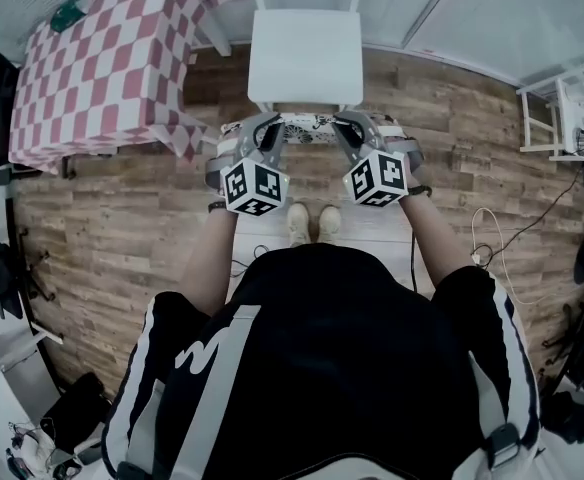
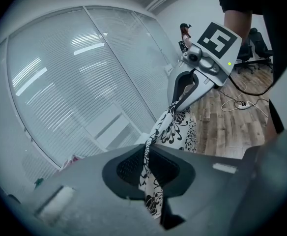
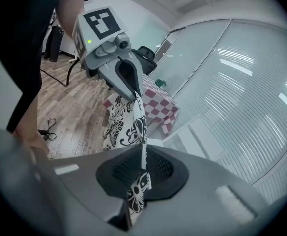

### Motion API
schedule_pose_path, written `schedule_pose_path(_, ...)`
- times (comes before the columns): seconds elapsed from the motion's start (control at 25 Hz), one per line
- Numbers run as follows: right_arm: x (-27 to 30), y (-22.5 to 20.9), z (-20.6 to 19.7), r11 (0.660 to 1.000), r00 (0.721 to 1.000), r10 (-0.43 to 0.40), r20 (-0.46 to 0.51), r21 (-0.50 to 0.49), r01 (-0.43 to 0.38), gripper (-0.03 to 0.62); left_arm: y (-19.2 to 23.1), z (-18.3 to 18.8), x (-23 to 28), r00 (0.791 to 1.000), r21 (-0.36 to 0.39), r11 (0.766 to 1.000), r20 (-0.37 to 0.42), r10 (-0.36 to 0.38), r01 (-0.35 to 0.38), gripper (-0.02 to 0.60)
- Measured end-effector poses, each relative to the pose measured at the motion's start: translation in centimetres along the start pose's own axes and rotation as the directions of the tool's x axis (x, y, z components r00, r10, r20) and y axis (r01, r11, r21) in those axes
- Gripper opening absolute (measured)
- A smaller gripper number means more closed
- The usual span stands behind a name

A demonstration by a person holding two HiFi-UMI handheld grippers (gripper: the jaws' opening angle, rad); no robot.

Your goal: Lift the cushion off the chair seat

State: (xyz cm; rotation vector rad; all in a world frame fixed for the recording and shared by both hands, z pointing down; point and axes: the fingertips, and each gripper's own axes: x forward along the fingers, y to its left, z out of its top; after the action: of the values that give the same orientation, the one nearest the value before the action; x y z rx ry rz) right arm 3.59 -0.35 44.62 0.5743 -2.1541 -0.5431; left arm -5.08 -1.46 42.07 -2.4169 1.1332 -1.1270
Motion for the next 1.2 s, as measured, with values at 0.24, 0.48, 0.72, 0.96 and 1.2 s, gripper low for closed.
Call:
schedule_pose_path(0.24,-1.5,-2.1,1.7,0.999,0.998,-0.046,0.037,-0.023,0.046,0.009,1.6,1.9,-1.5,0.999,0.011,0.999,0.036,0.040,-0.040,0.020)
schedule_pose_path(0.48,-2.7,-4.1,3.4,0.995,0.995,-0.088,0.054,-0.049,0.091,0.009,3.6,3.4,-2.5,0.994,0.015,0.996,0.064,0.085,-0.087,0.020)
schedule_pose_path(0.72,-3.5,-5.7,4.8,0.989,0.990,-0.122,0.068,-0.073,0.127,0.009,5.1,4.6,-3.5,0.992,0.031,0.995,0.078,0.097,-0.100,0.020)
schedule_pose_path(0.96,-4.6,-7.9,6.0,0.981,0.985,-0.150,0.081,-0.114,0.159,0.009,6.7,6.3,-4.2,0.987,0.048,0.991,0.108,0.117,-0.123,0.020)
schedule_pose_path(1.2,-5.3,-9.3,7.0,0.973,0.980,-0.176,0.088,-0.132,0.187,0.009,8.1,7.6,-4.7,0.982,0.063,0.987,0.131,0.138,-0.147,0.020)
